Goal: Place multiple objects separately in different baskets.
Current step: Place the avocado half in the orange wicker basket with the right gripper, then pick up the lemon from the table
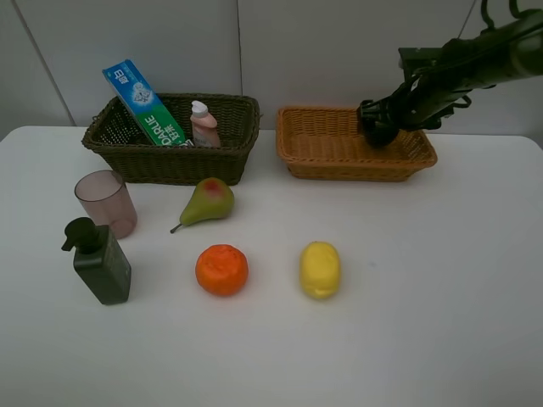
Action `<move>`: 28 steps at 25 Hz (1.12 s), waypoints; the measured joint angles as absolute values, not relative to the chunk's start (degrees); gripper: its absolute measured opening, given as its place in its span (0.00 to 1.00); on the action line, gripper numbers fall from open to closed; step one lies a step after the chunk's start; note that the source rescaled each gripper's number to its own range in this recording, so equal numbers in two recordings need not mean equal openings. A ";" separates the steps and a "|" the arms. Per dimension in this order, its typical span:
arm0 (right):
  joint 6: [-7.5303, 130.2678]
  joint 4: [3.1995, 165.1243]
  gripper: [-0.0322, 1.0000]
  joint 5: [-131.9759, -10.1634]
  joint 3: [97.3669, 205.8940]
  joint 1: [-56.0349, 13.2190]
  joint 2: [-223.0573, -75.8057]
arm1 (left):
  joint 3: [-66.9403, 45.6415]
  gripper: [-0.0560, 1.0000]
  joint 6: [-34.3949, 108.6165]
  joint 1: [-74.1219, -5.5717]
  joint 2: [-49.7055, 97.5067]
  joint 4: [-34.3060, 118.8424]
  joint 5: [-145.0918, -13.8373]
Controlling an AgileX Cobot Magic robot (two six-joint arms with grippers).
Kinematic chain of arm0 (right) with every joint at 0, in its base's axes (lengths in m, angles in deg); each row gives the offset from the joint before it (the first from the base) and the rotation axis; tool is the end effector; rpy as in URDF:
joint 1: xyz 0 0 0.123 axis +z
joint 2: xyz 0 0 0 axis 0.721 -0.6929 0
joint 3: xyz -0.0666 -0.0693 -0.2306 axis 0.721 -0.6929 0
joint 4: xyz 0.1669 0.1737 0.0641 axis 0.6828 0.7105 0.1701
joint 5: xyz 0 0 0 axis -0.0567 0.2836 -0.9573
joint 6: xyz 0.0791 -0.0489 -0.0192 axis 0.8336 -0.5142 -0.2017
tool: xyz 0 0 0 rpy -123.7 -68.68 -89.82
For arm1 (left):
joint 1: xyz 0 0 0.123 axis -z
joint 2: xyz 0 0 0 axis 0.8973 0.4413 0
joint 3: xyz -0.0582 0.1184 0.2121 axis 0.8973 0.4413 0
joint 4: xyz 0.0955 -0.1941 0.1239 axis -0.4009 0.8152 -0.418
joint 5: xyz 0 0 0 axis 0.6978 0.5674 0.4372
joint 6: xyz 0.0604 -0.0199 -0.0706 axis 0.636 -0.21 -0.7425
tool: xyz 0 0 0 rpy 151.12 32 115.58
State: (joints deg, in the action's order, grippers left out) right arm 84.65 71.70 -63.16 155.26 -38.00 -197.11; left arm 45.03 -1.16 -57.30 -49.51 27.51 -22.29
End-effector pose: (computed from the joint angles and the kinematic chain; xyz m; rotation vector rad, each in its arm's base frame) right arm 0.4398 0.0607 0.1303 -0.2450 2.4148 0.0049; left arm 0.0396 -0.0026 0.2506 0.0427 2.1276 -0.0839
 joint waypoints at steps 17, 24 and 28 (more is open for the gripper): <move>84.65 72.20 1.00 -59.61 155.26 -38.00 -195.30 | 45.03 1.00 -1.16 -57.30 -49.51 27.51 -22.29; 84.65 73.09 1.00 -52.65 155.26 -38.00 -190.15 | 45.03 1.00 -1.16 -57.30 -49.51 27.51 -22.29; 84.65 74.60 1.00 -47.41 154.98 -37.66 -187.77 | 45.03 1.00 -1.16 -57.30 -49.51 27.51 -22.29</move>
